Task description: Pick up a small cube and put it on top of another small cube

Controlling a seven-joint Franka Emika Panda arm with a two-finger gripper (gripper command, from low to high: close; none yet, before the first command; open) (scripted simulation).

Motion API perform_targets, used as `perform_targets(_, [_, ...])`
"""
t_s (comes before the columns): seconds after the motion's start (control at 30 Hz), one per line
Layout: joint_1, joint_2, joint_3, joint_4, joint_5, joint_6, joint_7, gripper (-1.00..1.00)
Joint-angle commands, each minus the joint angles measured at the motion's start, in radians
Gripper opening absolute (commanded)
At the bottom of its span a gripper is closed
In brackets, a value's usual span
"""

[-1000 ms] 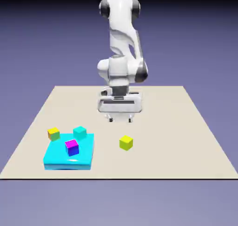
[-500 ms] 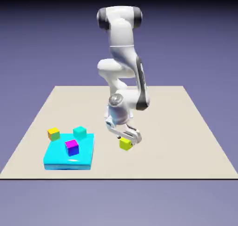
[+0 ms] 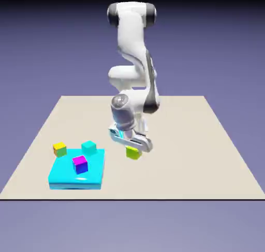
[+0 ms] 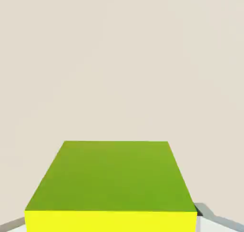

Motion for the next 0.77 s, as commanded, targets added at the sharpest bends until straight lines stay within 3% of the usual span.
perform_targets(0.0, [0.021, 0.012, -0.037, 0.036, -0.019, -0.028, -0.038, -1.0])
perform_targets(0.43, [0.159, 0.16, -0.491, 0.49, -0.218, -0.377, -0.535, -1.0])
perform_targets(0.6, [0.132, 0.251, -0.462, 0.401, -0.16, -0.209, -0.573, -1.0])
perform_targets(0.63, [0.132, 0.251, -0.462, 0.401, -0.16, -0.209, -0.573, 1.0])
perform_targets(0.73, [0.146, 0.204, -0.477, 0.447, -0.19, -0.296, -0.553, 1.0])
